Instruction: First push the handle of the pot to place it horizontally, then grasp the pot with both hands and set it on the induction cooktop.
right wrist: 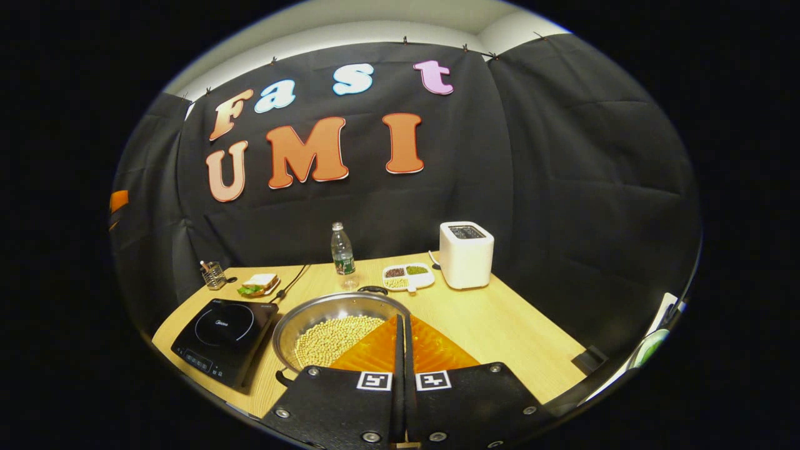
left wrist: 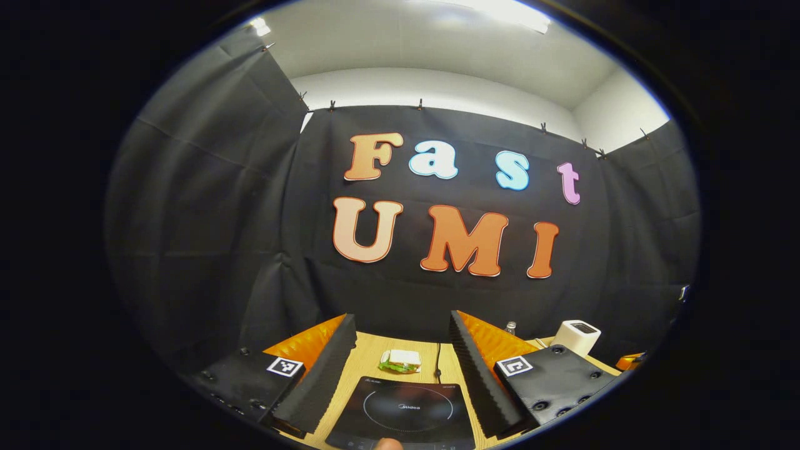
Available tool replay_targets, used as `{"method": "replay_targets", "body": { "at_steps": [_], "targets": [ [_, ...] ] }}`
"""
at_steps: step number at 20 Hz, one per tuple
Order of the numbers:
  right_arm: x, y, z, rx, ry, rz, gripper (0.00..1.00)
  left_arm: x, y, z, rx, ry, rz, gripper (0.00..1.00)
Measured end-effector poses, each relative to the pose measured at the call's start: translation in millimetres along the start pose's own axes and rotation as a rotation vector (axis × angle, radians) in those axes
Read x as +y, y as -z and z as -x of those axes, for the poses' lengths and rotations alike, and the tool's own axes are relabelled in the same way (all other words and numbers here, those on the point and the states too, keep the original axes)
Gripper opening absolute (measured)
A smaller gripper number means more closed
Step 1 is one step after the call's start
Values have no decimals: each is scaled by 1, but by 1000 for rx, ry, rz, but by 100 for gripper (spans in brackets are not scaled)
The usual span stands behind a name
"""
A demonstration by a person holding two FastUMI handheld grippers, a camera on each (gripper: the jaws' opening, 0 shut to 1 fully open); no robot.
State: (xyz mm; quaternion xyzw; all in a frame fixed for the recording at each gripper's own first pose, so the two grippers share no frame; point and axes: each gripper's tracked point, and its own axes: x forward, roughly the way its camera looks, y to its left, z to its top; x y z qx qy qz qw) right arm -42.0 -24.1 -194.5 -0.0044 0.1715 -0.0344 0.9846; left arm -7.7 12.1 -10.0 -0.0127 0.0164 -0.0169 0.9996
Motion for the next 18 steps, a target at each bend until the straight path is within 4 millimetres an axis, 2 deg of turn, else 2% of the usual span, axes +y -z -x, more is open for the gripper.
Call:
{"method": "replay_targets", "body": {
  "at_steps": [10,18],
  "targets": [
    [25,96,5,199,-57,25,0,-2,1,2,1,8,-6,97],
    [56,156,7,339,-118,50,0,-9,10,0,10,45,-19,97]
  ]
}}
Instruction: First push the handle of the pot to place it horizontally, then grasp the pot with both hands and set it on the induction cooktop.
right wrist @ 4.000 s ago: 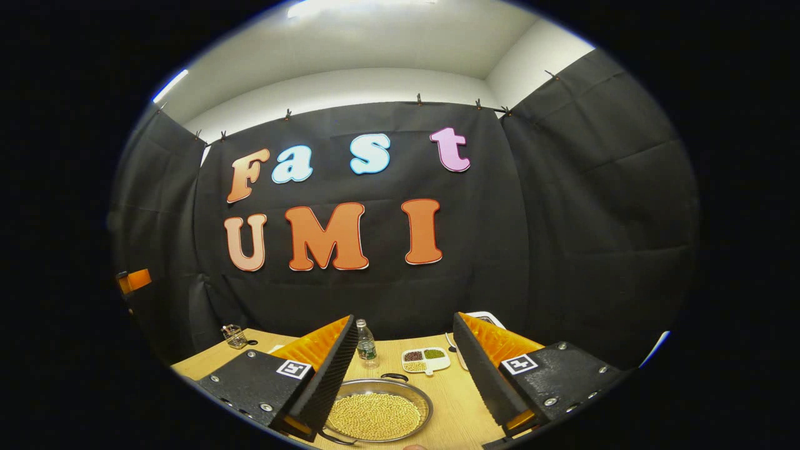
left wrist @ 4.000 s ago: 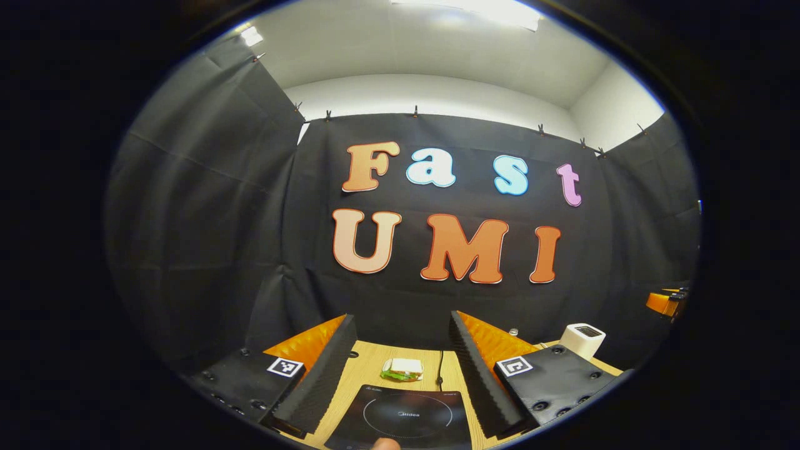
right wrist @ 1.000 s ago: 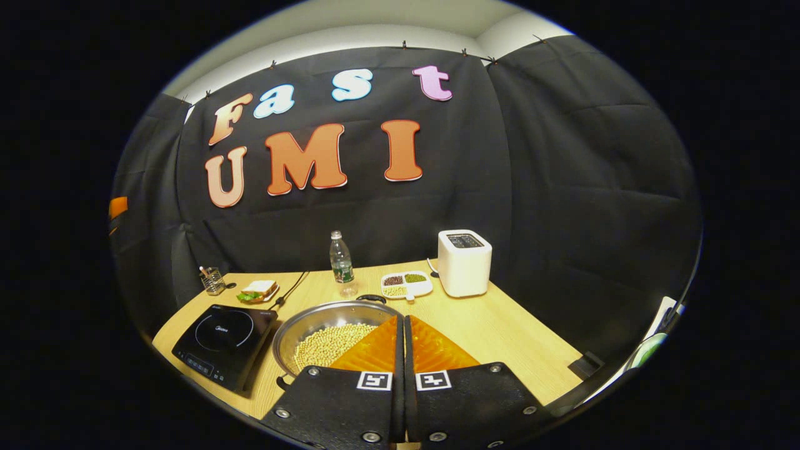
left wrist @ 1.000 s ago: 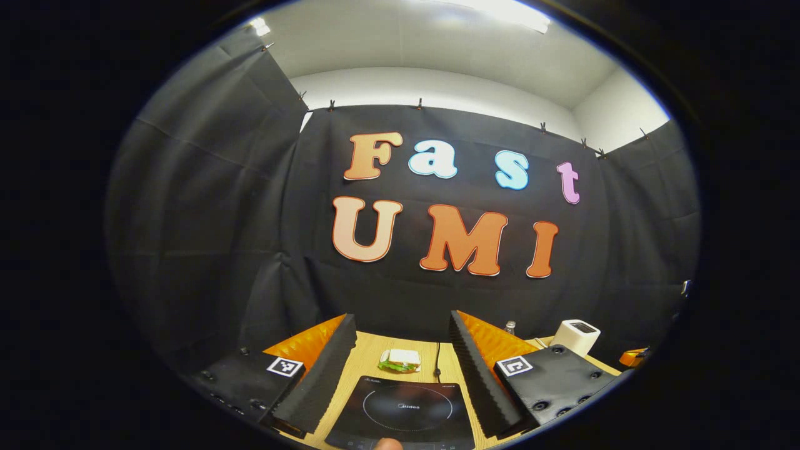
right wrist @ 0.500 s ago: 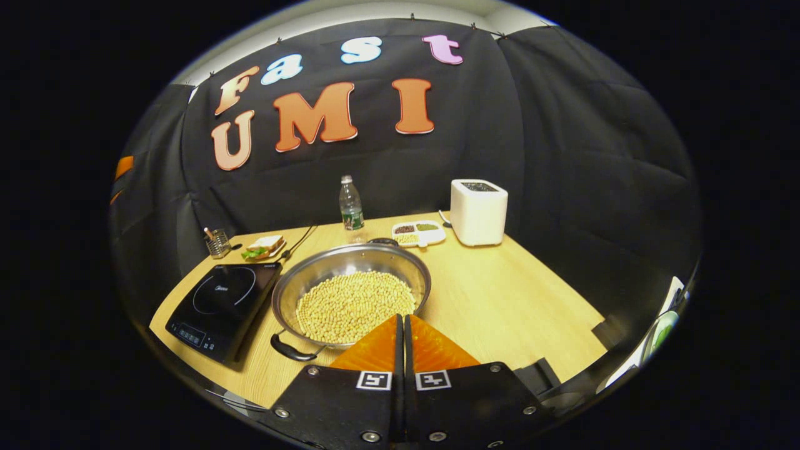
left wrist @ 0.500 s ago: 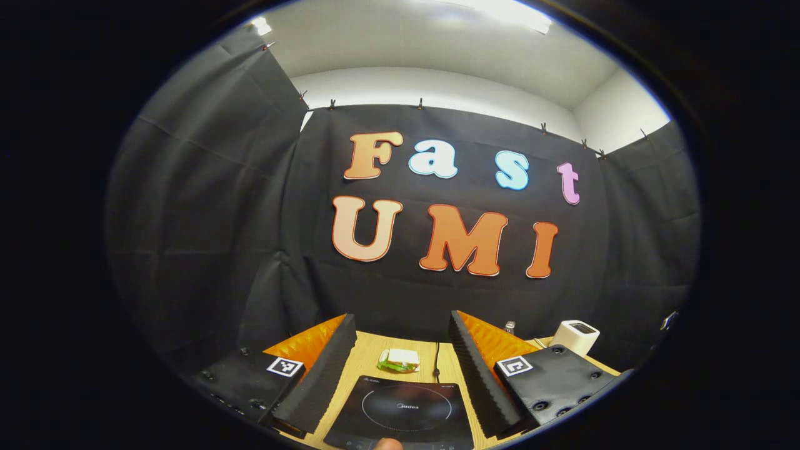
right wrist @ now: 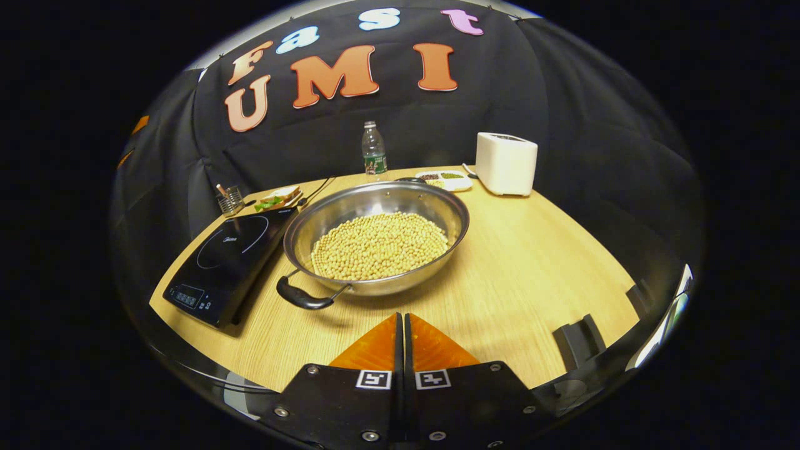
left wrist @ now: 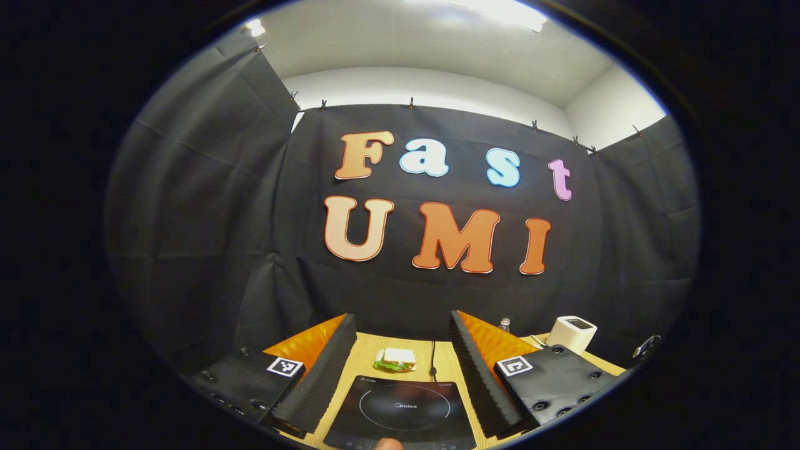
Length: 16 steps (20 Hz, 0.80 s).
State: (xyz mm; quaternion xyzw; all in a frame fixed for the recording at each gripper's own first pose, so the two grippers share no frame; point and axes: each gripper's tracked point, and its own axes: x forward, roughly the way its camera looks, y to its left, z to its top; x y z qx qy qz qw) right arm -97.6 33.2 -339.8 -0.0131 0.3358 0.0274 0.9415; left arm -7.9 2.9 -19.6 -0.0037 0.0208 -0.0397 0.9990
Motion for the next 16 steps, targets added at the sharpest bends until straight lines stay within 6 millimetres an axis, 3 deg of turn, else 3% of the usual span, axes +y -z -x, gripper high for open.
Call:
{"method": "replay_targets", "body": {
  "at_steps": [5,13,16],
  "targets": [
    [21,13,-13,43,-27,17,0,0,5,1,16,11,-5,97],
    [53,3,-26,42,-78,47,0,22,1,4,5,-38,-16,97],
    [55,2,-28,48,-69,83,0,25,1,5,4,-39,-10,97]
  ]
}}
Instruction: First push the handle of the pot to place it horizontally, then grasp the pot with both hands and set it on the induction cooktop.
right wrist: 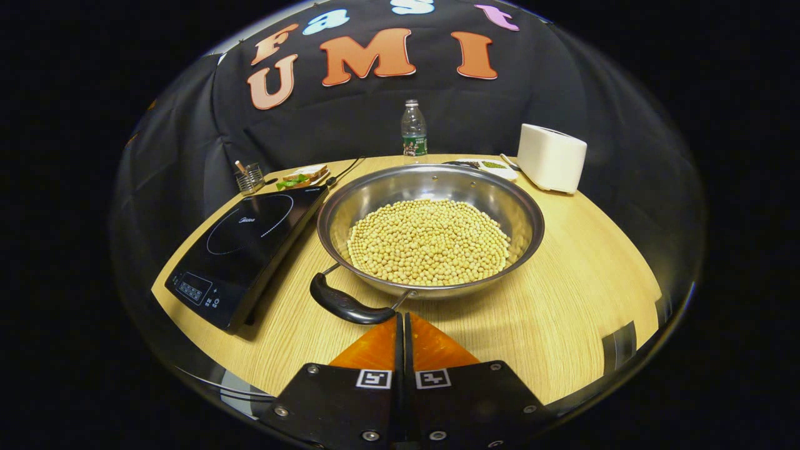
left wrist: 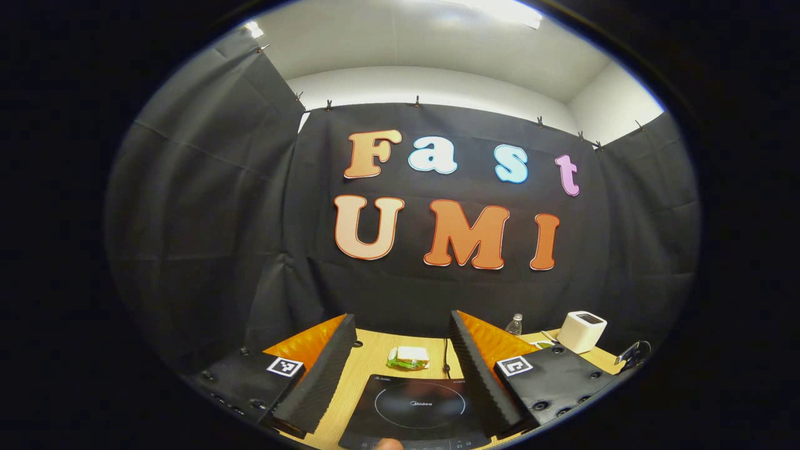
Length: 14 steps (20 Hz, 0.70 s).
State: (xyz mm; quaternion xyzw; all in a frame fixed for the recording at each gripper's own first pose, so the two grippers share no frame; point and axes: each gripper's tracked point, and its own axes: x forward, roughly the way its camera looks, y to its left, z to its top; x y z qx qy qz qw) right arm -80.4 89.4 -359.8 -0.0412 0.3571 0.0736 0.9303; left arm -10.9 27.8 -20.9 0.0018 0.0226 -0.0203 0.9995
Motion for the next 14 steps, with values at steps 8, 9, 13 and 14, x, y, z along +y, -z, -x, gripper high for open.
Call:
{"method": "replay_targets", "body": {
  "at_steps": [8,9,13,14],
  "targets": [
    [16,0,-2,6,-39,22,0,-1,4,-6,5,6,18,97],
    [18,0,-3,7,-44,25,0,-2,5,-5,10,10,20,97],
    [31,-6,-11,7,-62,29,0,1,3,-4,7,3,18,97],
    [34,-5,-11,9,-70,31,0,1,1,-4,3,-2,17,97]
  ]
}}
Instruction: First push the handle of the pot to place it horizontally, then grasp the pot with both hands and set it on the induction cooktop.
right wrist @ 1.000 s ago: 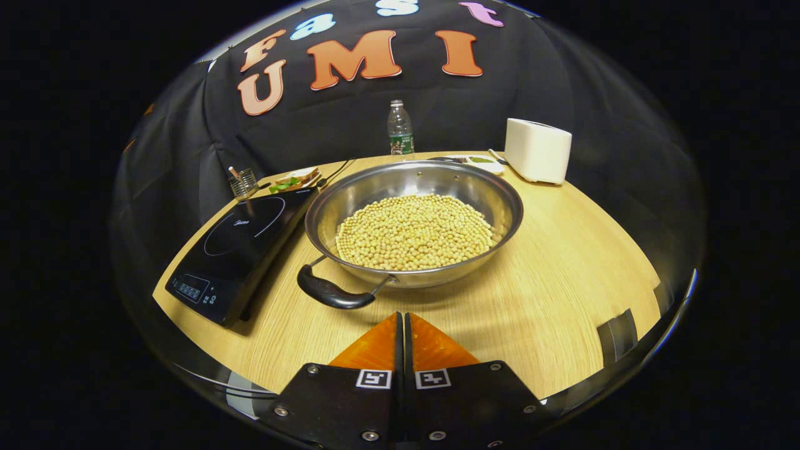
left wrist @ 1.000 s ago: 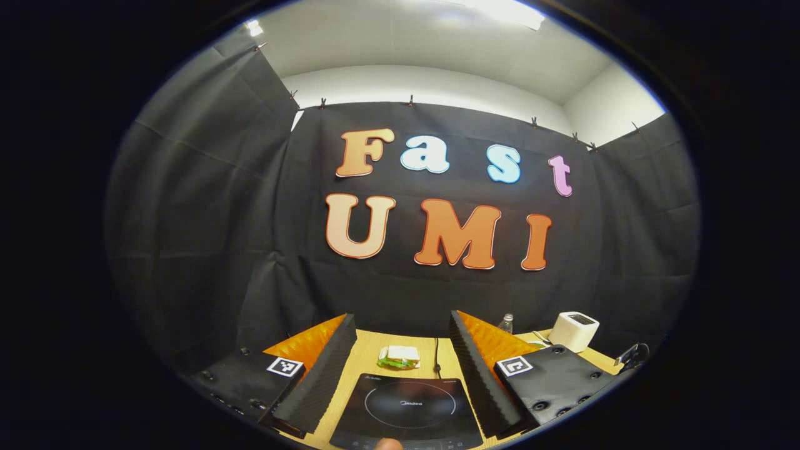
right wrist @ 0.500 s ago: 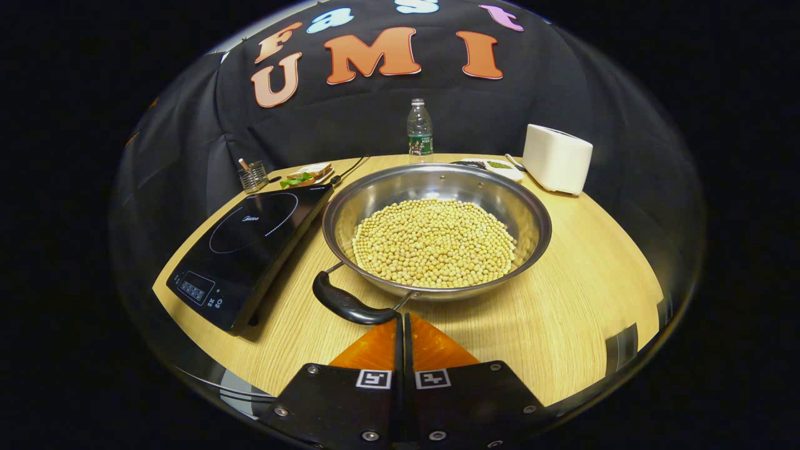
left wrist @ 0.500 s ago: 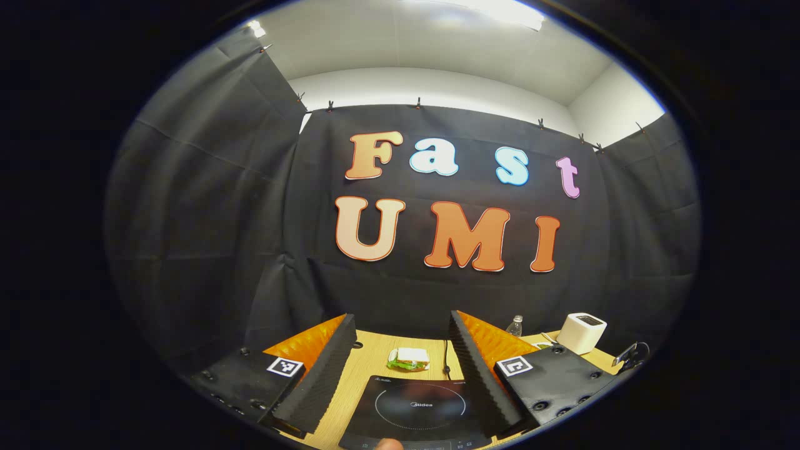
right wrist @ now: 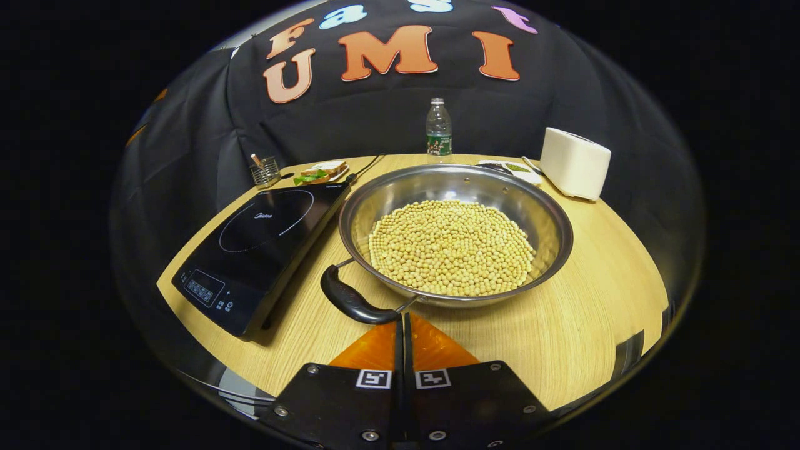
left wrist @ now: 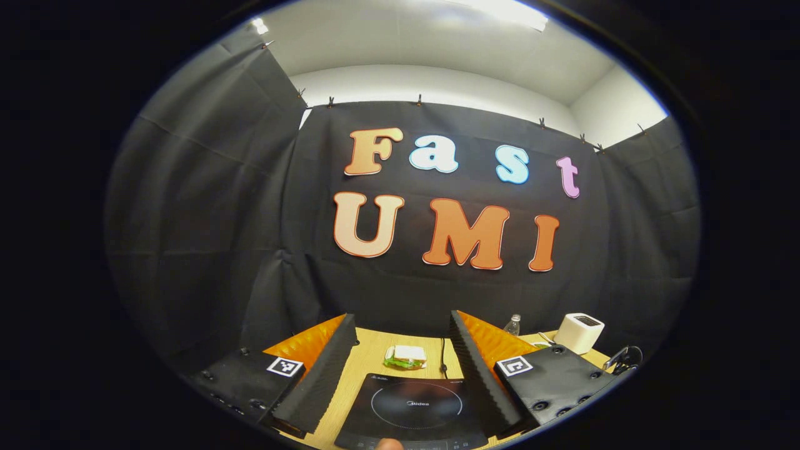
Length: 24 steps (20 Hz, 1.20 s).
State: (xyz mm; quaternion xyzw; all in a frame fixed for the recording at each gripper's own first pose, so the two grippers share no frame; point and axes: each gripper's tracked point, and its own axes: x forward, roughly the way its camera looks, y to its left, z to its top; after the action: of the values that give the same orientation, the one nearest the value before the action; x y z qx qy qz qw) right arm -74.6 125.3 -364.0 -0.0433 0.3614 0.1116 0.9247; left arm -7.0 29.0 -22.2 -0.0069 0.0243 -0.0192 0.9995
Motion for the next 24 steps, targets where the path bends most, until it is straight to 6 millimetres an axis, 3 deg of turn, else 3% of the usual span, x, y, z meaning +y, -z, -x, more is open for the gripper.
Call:
{"method": "replay_targets", "body": {
  "at_steps": [24],
  "targets": [
    [48,-12,-26,0,-52,25,0,32,4,12,6,-55,-4,97]
  ]
}}
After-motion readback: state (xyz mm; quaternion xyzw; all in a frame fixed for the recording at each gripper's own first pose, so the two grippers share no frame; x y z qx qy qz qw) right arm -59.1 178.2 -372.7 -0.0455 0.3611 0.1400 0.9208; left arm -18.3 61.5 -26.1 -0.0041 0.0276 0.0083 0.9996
